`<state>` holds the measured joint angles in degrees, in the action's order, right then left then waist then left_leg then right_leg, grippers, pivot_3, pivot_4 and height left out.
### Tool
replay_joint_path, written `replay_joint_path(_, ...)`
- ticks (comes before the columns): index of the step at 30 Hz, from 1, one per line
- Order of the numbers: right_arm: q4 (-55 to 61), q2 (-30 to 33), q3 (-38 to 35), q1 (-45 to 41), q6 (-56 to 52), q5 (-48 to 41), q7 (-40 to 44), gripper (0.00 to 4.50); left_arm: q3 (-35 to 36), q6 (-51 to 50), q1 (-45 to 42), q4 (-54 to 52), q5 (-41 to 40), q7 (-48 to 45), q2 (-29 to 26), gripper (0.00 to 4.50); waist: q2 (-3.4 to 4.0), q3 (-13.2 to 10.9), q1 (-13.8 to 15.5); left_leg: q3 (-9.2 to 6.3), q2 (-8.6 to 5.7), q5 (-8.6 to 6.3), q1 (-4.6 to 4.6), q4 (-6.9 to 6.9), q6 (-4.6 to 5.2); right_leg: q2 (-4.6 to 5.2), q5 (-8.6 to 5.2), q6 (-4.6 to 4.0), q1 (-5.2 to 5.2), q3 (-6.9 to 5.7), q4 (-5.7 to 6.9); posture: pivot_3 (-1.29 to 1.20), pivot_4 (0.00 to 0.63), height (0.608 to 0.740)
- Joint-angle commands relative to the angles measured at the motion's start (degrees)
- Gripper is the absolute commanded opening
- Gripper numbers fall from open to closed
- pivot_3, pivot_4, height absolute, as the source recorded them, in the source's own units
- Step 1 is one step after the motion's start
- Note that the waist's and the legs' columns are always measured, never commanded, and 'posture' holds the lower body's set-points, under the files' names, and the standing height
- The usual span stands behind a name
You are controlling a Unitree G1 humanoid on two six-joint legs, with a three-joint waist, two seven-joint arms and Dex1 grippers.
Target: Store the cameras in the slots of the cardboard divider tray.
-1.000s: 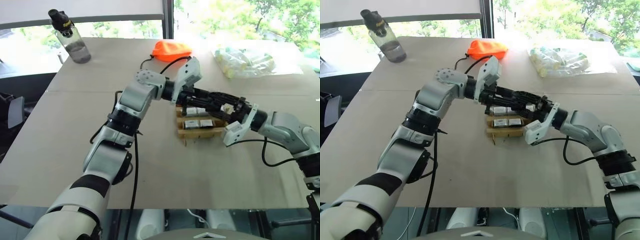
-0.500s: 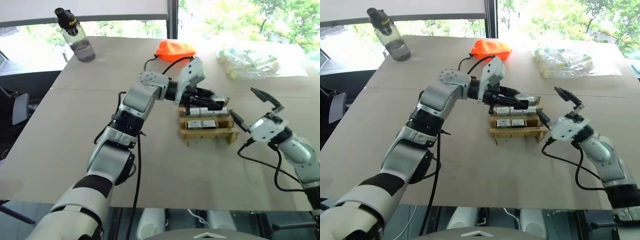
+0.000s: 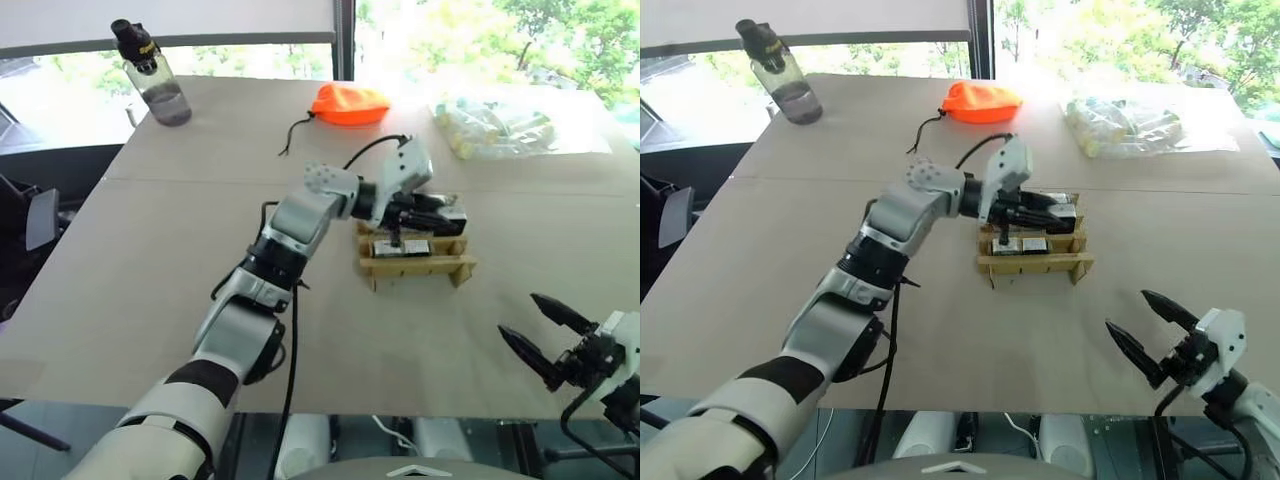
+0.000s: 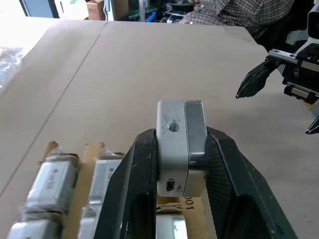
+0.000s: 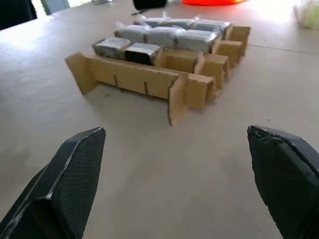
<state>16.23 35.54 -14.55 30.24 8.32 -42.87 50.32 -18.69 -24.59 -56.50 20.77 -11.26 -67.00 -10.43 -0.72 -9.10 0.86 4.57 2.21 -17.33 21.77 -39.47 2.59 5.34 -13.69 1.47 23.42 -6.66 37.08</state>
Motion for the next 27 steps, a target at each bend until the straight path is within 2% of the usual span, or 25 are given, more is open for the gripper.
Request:
replay_joint_path(1, -0.36, -1.52, -2.51, -0.18, 1.78, -0.70, 4.27, 4.50, 0.07, 0.77, 0.56, -3.13, 0.08, 1.76, 1.16, 0.75, 0.01, 0.00, 0.04, 0.01, -0.01, 0.00, 0.00, 0.00, 0.00, 0.01, 0.00, 0.00, 0.00, 0.00, 0.00, 0.00, 0.150, 0.726)
replay_joint_path(8, 0.36, -3.83, -2.15, -1.46, 1.20, 2.46, 4.43, 4.50, -1.47, 1.83, 3.90, -2.48, 1.74, 4.49, 3.03, 0.75, 0.02, 0.01, 0.14, -0.04, -0.02, 0.00, 0.01, -0.01, 0.00, 0.03, 0.00, -0.01, 0.00, -0.05, 0.00, 0.00, 0.150, 0.726)
replay_joint_path(12, 1.40, -4.38, -2.76, -1.25, 0.56, 2.69, 4.35, 4.50, -4.06, 5.73, 5.31, -0.33, 5.39, 6.23, 3.42, 0.75, 0.03, 0.02, 0.17, -0.03, -0.03, 0.00, 0.01, 0.00, 0.00, 0.04, 0.00, -0.01, 0.00, -0.04, 0.00, 0.00, 0.150, 0.726)
replay_joint_path(27, 3.50, -6.06, -4.07, -0.59, -0.60, 3.86, 3.45, 4.50, -4.81, 13.83, 2.94, 9.96, 10.34, 8.53, 6.40, 0.75, 0.02, 0.06, 0.35, -0.06, -0.05, -0.01, 0.00, -0.03, 0.02, 0.05, 0.00, -0.01, -0.03, -0.07, 0.01, 0.00, 0.150, 0.726)
